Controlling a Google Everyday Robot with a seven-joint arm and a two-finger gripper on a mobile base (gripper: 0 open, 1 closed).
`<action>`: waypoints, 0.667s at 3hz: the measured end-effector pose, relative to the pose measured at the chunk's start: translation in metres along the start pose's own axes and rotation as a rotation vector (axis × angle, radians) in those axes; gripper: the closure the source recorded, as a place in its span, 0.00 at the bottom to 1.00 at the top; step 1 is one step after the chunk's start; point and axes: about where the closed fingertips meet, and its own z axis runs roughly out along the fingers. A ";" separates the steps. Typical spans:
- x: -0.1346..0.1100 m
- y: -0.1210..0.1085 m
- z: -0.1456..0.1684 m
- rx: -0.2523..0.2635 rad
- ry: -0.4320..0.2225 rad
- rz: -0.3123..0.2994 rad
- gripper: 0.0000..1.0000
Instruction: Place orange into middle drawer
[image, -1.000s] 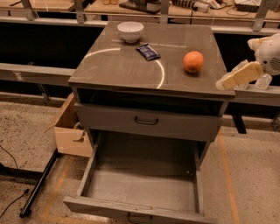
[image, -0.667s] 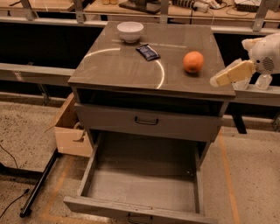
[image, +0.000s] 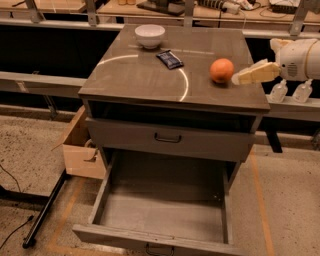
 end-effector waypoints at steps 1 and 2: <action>0.012 -0.011 0.020 0.015 -0.024 0.010 0.00; 0.026 -0.023 0.040 0.045 -0.021 0.022 0.00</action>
Offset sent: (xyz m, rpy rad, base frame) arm 0.0641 -0.0146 -0.0508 0.0256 -0.0271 -0.0935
